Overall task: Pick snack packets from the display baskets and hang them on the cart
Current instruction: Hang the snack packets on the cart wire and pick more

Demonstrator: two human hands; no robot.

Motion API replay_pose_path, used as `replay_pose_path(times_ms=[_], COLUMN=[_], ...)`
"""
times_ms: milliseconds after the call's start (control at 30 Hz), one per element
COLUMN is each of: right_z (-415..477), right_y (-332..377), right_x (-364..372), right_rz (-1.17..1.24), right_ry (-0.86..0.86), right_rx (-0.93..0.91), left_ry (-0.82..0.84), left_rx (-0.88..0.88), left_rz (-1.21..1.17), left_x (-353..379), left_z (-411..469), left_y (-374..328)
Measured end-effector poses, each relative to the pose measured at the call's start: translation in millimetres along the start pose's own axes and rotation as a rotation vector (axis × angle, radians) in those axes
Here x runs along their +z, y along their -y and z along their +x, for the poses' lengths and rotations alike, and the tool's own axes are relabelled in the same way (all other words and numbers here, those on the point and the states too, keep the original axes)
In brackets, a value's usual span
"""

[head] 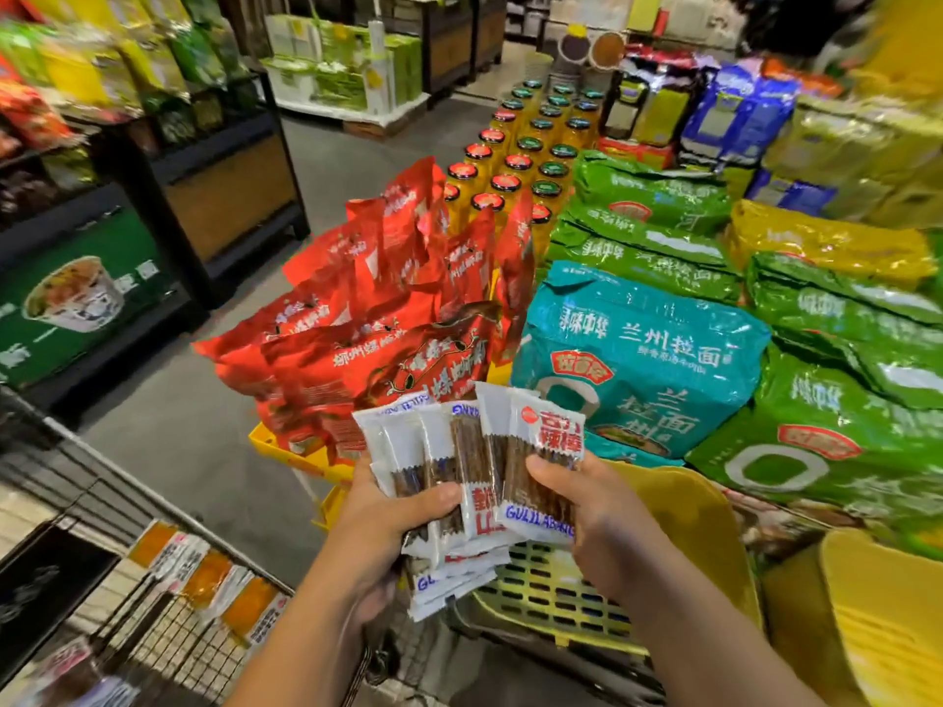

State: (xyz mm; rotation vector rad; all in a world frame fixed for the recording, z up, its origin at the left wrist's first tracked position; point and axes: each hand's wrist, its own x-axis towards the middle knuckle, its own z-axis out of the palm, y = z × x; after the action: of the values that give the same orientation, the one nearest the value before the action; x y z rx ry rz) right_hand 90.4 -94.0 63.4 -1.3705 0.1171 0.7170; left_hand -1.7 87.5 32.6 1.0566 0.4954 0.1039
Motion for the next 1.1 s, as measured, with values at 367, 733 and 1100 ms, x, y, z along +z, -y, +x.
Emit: replay_pose_path(times_ms=[367, 733, 1100], right_z=[-16.6, 37.6, 64.6], right_y=[-19.0, -56.0, -47.9], right_x=[-17.8, -30.3, -71.9], right_rz=[-0.003, -1.032, -1.071], right_ry=[-0.154, -0.186, -0.226], right_rx=[-0.108, 0.255, 0.516], left_ry=[0.017, 0.111, 0.036], left_rx=[0.026, -0.017, -0.07], left_rz=[0.081, -0.013, -0.03], left_x=[-22.4, -6.6, 6.3], left_z=[28.2, 41.4, 43.0], left_y=[-9.9, -23.4, -26.4])
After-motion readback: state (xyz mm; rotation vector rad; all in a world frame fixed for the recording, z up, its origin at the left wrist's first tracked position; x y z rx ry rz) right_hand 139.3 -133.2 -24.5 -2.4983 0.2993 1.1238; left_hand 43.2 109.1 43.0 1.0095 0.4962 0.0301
